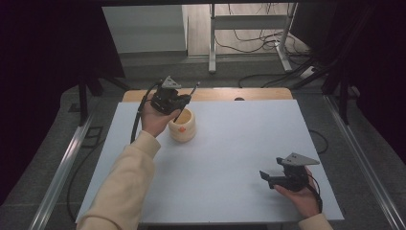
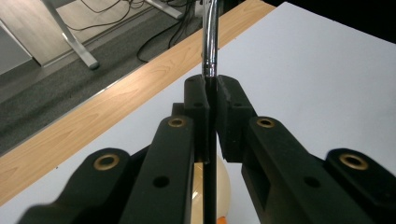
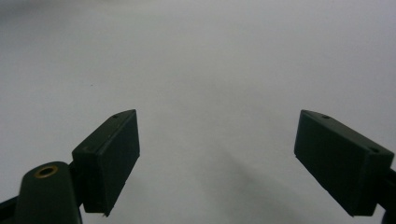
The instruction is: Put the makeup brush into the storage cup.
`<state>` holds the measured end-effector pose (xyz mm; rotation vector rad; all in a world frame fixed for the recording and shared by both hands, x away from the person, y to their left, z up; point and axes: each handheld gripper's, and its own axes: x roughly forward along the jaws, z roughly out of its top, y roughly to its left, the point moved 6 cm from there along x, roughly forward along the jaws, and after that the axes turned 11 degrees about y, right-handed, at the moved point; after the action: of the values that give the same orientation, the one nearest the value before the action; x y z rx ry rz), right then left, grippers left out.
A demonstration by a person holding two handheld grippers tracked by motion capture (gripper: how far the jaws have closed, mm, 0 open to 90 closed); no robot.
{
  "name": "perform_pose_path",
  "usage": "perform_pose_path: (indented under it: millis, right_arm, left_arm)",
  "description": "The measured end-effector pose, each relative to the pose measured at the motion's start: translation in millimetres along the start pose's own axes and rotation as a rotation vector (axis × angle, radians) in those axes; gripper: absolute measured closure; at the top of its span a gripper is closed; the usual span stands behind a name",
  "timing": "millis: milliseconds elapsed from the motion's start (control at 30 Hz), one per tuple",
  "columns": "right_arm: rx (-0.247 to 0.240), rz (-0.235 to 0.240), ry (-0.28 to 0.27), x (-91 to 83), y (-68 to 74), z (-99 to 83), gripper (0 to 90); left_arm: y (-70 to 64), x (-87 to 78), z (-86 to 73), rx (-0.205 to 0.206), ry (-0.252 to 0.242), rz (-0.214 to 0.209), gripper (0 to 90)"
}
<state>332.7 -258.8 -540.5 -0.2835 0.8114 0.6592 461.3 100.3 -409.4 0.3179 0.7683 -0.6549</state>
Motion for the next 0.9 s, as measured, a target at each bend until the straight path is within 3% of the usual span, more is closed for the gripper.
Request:
perform_pose_path:
  millis: [900]
  right_arm:
    - [0.001,-0.002,0.000,-0.1,-0.7,-0.2,14.1]
  left_arm:
    - [9.6,20.2,3.2,-0.042,-0.021,-0.003,83.8]
